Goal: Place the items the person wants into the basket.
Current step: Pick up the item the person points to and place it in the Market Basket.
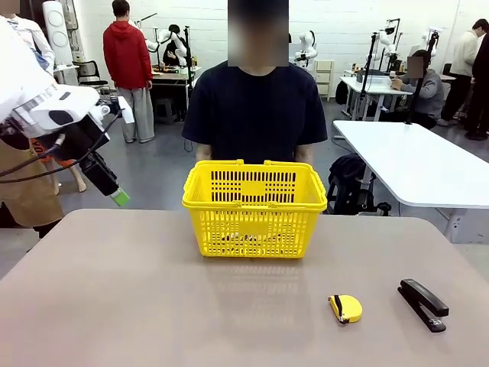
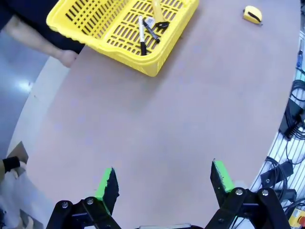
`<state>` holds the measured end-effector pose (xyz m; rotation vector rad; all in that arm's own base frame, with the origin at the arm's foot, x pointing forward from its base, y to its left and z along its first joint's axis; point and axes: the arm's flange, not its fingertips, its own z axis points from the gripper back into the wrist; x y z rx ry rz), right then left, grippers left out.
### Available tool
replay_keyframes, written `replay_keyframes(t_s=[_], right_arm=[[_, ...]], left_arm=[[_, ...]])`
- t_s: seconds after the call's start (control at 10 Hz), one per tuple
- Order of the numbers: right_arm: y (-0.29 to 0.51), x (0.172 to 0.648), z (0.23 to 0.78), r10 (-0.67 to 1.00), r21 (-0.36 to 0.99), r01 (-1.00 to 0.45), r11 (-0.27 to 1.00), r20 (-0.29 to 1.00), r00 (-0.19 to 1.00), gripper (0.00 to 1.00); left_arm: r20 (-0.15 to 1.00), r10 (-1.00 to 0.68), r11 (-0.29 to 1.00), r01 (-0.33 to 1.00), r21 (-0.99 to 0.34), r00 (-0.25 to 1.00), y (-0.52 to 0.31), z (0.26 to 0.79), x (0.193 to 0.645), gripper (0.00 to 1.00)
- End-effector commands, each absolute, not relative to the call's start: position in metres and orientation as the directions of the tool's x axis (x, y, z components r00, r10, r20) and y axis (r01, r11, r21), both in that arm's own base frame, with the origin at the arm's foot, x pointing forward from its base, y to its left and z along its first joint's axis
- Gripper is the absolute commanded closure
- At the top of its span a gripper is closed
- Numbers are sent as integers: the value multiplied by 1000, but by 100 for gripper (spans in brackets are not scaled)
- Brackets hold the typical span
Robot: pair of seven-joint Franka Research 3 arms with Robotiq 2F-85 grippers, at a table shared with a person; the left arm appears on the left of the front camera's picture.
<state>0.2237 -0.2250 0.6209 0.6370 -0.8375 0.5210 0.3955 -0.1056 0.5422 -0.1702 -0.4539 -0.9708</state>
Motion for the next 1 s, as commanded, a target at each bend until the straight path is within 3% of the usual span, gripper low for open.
replay_keyframes(t_s=[0.0, 0.7, 0.9], right_arm=[[-225, 225, 621, 167, 301, -664, 684, 822, 545, 0], [-225, 225, 621, 167, 301, -664, 684, 822, 545, 0], [-225, 225, 621, 167, 301, -664, 684, 822, 545, 0]], left_arm=[[463, -757, 542, 839, 52, 461, -100, 543, 389, 0], [460, -750, 557, 829, 54, 474, -103, 546, 392, 0], [509, -787, 412, 911, 14, 348, -56, 578, 393, 0]])
